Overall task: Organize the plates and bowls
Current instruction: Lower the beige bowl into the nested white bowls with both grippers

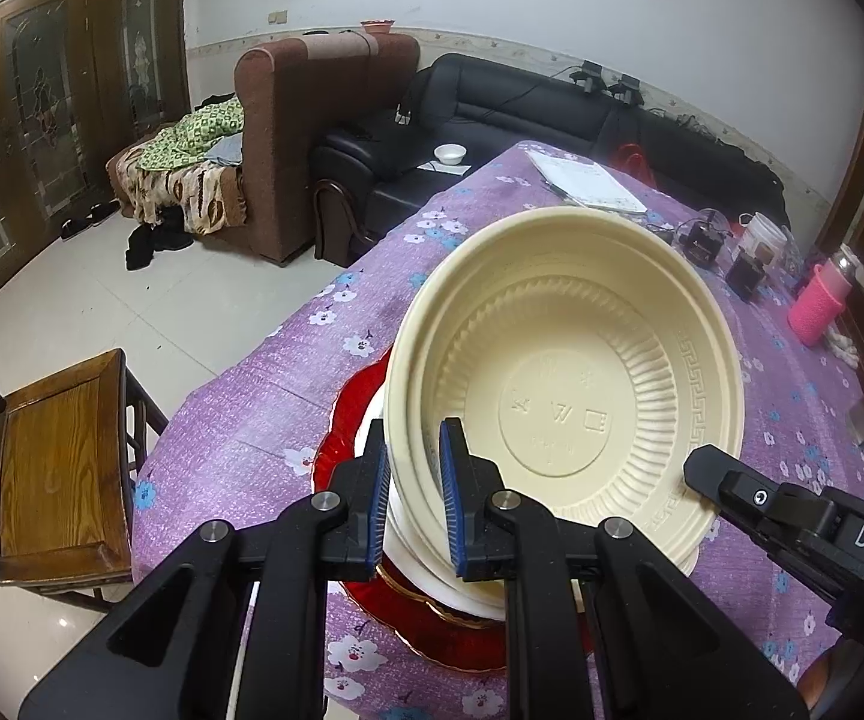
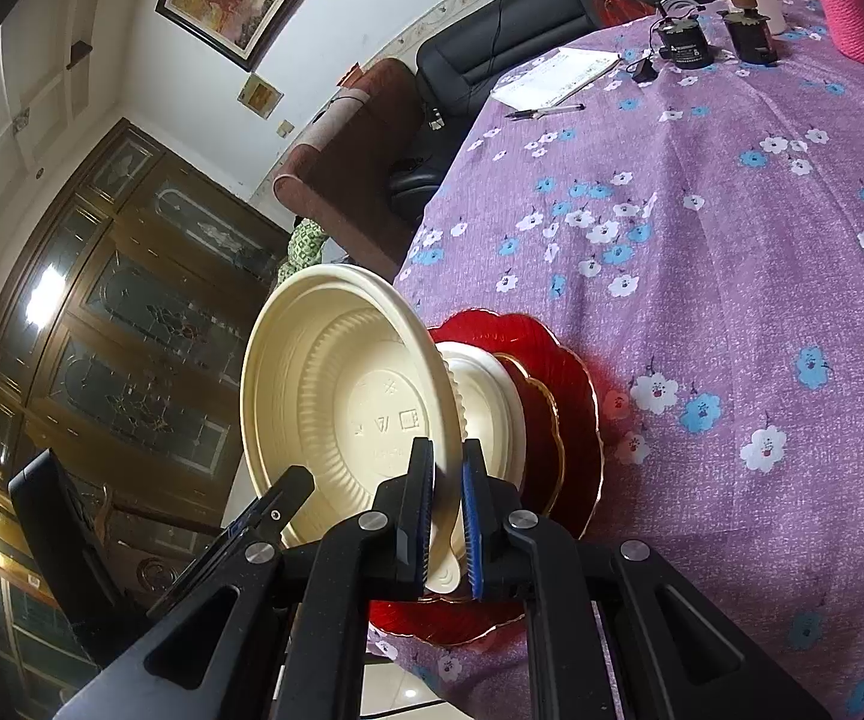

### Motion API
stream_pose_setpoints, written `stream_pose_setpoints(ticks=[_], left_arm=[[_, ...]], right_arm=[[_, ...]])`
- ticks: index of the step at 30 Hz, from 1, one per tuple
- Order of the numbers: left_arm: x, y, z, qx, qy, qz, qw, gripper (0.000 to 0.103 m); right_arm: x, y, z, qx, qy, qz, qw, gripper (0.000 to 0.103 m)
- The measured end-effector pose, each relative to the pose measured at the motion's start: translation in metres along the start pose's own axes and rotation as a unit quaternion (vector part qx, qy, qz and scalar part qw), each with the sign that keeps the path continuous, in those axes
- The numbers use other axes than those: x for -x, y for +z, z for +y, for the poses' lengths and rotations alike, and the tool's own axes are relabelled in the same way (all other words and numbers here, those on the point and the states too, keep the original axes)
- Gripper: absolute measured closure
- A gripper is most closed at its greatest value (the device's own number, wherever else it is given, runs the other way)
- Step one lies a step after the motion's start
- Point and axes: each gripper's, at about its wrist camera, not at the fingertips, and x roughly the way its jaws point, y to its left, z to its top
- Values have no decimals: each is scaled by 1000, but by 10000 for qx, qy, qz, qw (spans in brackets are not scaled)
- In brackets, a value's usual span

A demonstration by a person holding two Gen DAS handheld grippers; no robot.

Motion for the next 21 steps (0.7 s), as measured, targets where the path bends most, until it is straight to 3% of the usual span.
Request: stream_pose_setpoints(ticks=[21], left_arm=[[-15,2,2,41,17,164,9999,89]], right_arm=[[-19,4,-4,-79,-93,189,9997,94]])
